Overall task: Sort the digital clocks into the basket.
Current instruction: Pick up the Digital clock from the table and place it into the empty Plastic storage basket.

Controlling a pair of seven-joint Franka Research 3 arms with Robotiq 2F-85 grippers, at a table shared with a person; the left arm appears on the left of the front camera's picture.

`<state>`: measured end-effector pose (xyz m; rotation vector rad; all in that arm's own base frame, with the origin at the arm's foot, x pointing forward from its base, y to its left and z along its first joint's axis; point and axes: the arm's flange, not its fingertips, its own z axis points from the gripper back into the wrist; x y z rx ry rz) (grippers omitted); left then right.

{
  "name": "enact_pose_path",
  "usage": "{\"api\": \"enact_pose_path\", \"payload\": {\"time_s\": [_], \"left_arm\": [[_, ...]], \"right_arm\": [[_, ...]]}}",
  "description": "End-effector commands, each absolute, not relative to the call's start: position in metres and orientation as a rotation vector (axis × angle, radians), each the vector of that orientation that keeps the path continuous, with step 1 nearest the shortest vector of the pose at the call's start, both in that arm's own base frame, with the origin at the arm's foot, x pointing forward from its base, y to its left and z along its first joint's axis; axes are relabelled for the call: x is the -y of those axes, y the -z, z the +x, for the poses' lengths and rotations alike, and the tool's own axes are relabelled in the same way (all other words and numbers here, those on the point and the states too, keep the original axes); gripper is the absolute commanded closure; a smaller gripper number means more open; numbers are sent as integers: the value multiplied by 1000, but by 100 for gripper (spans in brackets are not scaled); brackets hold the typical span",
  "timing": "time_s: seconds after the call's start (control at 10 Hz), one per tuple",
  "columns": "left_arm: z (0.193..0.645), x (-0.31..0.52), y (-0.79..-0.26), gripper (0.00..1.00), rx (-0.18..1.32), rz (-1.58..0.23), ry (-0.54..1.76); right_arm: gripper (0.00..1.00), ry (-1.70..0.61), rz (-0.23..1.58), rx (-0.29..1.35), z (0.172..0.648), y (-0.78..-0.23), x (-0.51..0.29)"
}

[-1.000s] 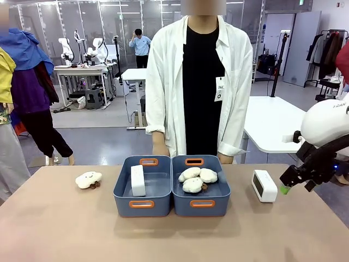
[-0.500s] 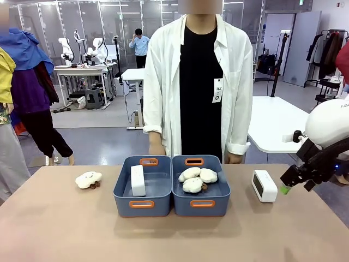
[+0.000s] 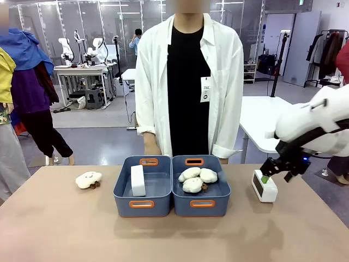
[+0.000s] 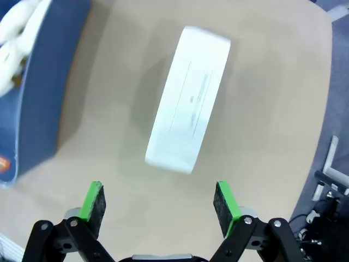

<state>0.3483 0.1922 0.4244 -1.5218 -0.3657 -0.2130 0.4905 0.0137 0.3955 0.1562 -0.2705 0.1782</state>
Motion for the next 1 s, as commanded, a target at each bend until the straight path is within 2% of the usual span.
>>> {"api": "enact_pose_path", "payload": {"time_s": [0.0, 0.3, 0.6, 0.8, 0.9], "left_arm": [[342, -192, -429, 0, 359, -1523, 212], [342, -192, -429, 0, 359, -1523, 212], [342, -192, -429, 0, 359, -1523, 212], [342, -192, -429, 0, 359, -1523, 212], [342, -192, -429, 0, 359, -1523, 212]], "right_arm": [[0, -99, 107, 259, 522, -385, -23], [0, -66, 80, 238, 548, -362, -25], [0, -74, 14, 205, 553, -340, -36], [8, -59, 20, 197, 552, -325, -38], [23, -46, 26, 210, 551, -324, -38]]}}
